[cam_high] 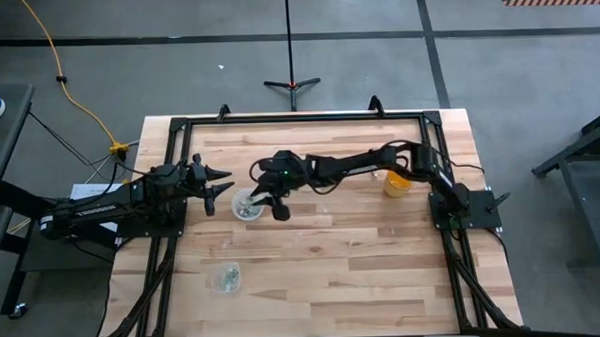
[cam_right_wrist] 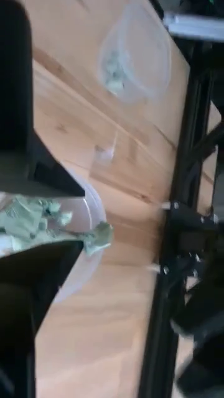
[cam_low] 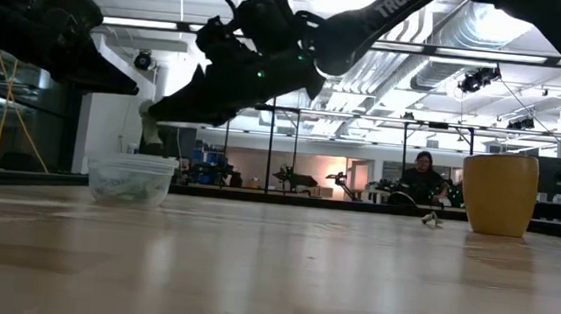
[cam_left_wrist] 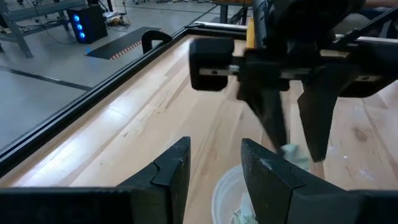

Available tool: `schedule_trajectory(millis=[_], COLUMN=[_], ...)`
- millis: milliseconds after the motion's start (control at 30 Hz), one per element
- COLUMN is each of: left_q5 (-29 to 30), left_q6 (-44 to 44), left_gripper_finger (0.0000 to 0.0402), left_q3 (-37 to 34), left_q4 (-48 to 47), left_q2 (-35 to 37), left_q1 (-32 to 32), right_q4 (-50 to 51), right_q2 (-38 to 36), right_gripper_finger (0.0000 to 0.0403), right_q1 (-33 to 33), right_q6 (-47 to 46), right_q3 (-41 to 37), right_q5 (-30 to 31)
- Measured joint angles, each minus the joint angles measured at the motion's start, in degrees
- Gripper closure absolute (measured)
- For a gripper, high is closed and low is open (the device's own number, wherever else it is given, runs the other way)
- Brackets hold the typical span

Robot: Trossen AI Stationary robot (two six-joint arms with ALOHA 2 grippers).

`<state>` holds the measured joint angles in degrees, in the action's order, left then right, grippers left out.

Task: Pick and place Stevia / Truvia into bins
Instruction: Put the stevia packet in the top transparent container

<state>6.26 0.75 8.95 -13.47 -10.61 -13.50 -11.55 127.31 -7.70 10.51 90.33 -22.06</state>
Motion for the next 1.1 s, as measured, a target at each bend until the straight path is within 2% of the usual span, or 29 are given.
schedule_trajectory(millis=[133,300,400,500,600,700,900,967,1100], left_q5=[0.0,0.0,-2.5,-6.5,-9.6,-9.9,-10.8,-11.3,-11.3], left_q6=[0.4,1.0,1.0,0.6,-0.3,-0.6,-1.6,-1.6,-2.0], left_gripper_finger=[0.0224,0.0224,0.0224,0.0224,0.0224,0.0224,0.0224,0.0224,0.0224], left_q3=[0.0,0.0,0.0,-1.0,-4.3,-7.8,-8.2,-8.2,-8.2], left_q4=[0.0,0.3,0.4,2.3,9.3,14.7,14.9,14.8,14.7], left_q2=[0.0,0.0,0.0,0.3,1.7,3.6,6.4,6.8,6.7], left_q1=[0.0,0.0,0.0,0.0,0.0,0.0,0.0,0.0,0.0], right_q4=[6.2,7.5,11.9,17.1,21.4,26.4,37.3,39.8,45.2], right_q2=[-1.1,-1.9,-2.0,-3.1,-4.8,-6.7,-13.0,-15.5,-21.7], right_gripper_finger=[0.0224,0.0163,0.0149,0.0152,0.0163,0.0178,0.0215,0.0228,0.0254], right_q1=[-1.0,-3.5,-3.2,-4.0,-5.5,-6.3,-6.5,-7.2,-9.9], right_q6=[-0.3,-4.3,-4.0,-3.1,-2.5,-0.8,2.6,2.2,-1.5], right_q3=[1.1,1.5,1.5,1.4,1.4,1.5,0.8,-1.6,-9.1], right_q5=[3.6,-3.2,-3.3,-3.4,-2.8,1.2,6.0,9.3,20.0])
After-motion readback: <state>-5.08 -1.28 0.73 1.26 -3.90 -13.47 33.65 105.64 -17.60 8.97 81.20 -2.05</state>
